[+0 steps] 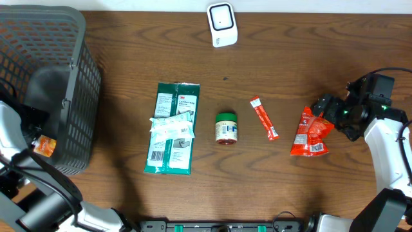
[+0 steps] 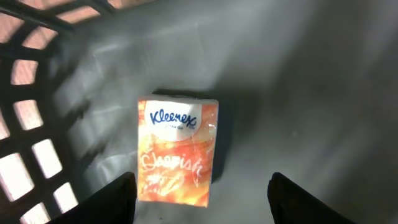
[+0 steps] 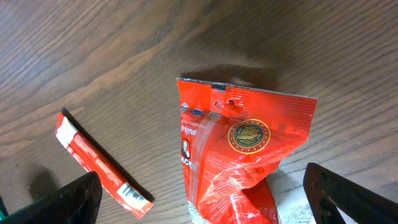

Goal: Scan the item barcode
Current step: 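Grasp the orange Kleenex tissue pack in the basket with left gripper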

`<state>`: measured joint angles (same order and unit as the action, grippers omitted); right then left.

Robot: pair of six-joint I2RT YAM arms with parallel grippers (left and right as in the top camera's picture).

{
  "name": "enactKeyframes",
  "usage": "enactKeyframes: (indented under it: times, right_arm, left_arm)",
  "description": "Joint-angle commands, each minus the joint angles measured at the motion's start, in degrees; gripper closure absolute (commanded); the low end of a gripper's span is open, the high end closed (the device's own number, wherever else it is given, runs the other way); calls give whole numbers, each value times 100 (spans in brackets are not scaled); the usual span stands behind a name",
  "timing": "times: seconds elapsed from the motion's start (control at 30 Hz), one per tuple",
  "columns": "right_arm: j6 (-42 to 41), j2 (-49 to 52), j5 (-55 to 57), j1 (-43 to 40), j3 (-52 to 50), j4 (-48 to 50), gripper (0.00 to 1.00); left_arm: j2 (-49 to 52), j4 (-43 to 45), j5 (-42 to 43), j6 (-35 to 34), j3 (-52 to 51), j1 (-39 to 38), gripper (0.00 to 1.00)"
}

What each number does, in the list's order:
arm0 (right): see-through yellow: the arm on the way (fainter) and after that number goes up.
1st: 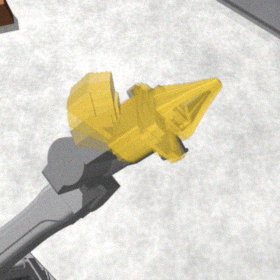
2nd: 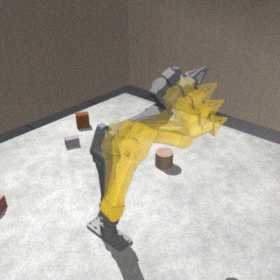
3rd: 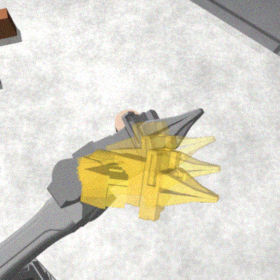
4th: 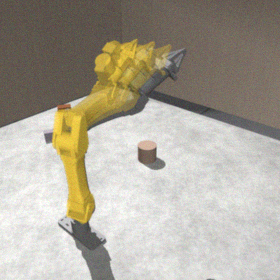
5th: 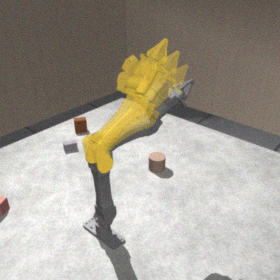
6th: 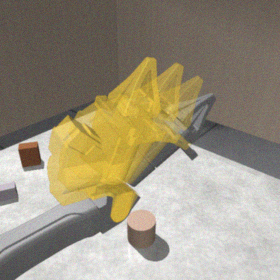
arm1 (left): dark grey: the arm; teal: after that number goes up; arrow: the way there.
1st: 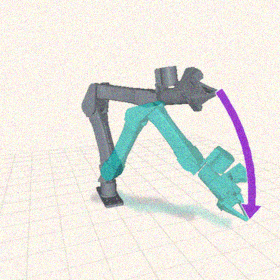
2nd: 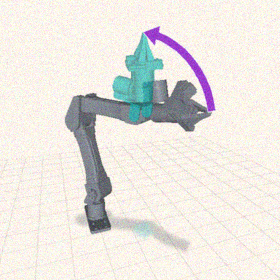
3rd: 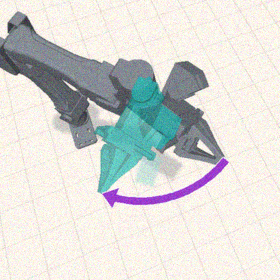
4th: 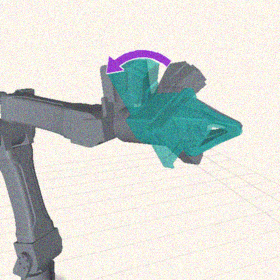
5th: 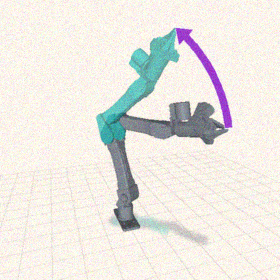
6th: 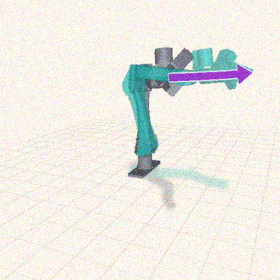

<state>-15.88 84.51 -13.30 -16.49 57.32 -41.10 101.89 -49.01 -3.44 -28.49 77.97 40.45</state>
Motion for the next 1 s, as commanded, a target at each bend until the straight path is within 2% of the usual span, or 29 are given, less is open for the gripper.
enactKeyframes:
  times: [0.0, 0.2, 0.33, 0.43, 0.47, 0.5, 0.73, 0.97]
  right_arm:
    - [11, 4, -28, -35, -2, -7, 1]
    - [11, 4, -26, -35, -2, -7, 1]
    - [11, 4, -26, -35, -2, -7, 1]
    - [11, 4, -26, -35, -2, -7, 1]
    - [11, 4, -28, -35, -2, -7, 1]
    - [11, 4, -26, -35, -2, -7, 1]
    - [11, 4, -26, -35, -2, -7, 1]
    - [11, 4, -26, -35, -2, -7, 1]
  left_arm:
    - [299, 11, -13, 55, -116, -2, 34]
    - [651, 50, 299, 57, -116, -2, 52]
    - [710, 76, 297, 59, -116, -2, 72]
    - [710, 74, 295, 79, -116, 0, 81]
    - [708, 72, 295, 114, -116, 0, 90]
    - [708, 70, 302, 173, -116, 0, 92]
    - [544, -153, 304, 337, 107, 0, 93]
    - [-260, -205, 304, 337, 184, 0, 92]
